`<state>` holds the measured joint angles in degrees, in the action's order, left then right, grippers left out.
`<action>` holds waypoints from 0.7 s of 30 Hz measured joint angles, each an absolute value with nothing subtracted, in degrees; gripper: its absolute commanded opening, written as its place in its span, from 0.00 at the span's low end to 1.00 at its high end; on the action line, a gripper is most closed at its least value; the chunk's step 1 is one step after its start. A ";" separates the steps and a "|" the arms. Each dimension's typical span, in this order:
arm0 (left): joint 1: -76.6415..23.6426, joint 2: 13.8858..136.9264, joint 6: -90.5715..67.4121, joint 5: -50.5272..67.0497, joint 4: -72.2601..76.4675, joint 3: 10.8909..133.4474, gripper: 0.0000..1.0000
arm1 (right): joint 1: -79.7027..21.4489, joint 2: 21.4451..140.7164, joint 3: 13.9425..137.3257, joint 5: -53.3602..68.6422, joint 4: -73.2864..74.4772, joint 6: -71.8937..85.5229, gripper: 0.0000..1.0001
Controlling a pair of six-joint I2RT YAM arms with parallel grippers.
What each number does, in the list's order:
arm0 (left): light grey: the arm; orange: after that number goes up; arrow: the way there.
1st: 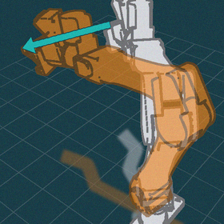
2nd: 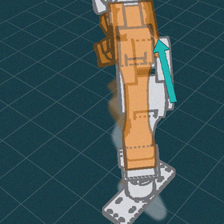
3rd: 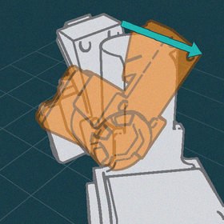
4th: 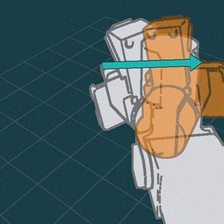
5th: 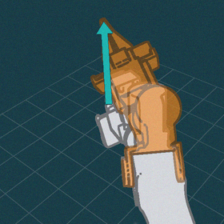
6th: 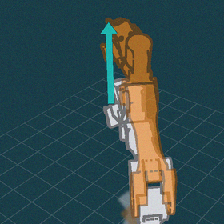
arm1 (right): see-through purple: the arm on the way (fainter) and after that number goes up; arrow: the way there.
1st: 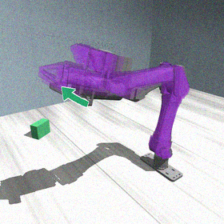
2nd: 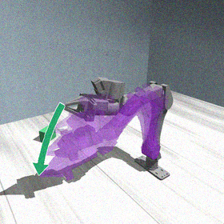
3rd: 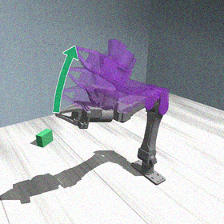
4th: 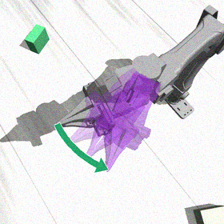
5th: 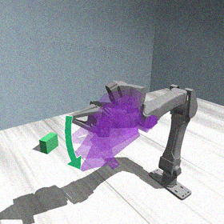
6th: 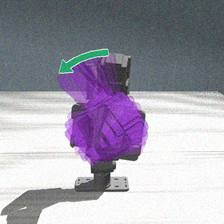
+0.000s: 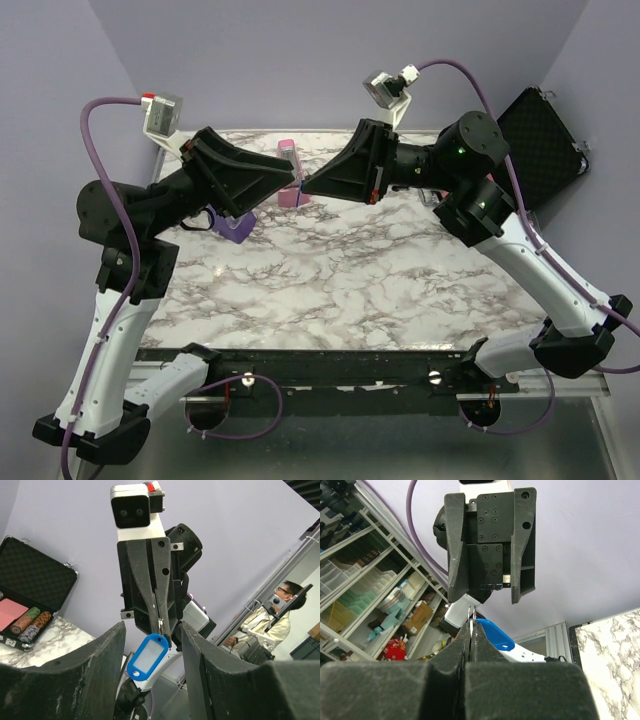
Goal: Remove the keys from the keyring
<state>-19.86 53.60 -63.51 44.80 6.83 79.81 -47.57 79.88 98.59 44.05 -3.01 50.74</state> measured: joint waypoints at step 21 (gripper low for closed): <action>-19.88 55.35 -63.70 45.23 8.10 79.83 0.44 | -47.57 80.05 98.06 43.48 -4.21 51.07 0.01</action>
